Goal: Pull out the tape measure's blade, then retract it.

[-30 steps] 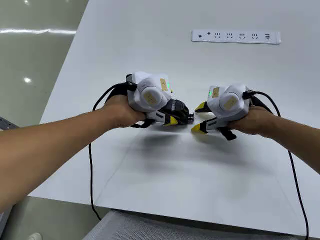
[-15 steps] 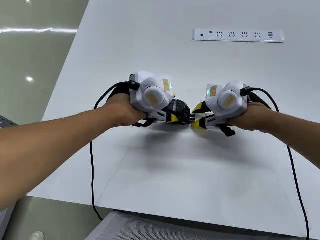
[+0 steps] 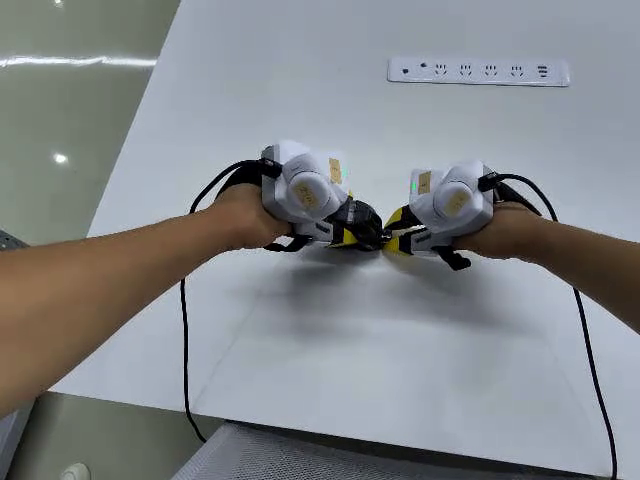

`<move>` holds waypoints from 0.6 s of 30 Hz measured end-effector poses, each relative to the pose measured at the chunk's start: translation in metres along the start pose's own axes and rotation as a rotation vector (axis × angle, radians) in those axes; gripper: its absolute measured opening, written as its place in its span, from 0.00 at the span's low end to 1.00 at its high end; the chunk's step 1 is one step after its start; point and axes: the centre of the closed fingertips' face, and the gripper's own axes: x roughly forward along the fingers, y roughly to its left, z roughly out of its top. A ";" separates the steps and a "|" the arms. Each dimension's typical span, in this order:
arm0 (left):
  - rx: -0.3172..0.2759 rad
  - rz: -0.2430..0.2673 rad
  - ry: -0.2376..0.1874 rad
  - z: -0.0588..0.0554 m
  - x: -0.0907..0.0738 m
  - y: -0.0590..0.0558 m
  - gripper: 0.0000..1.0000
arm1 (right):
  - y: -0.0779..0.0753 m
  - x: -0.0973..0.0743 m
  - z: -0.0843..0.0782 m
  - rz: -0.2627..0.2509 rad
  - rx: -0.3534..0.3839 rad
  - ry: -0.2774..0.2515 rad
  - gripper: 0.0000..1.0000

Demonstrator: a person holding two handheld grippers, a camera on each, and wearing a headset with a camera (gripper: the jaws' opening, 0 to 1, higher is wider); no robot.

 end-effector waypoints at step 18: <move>0.017 -0.023 0.013 -0.001 0.001 0.000 0.30 | 0.000 -0.002 -0.002 0.015 -0.060 0.014 0.09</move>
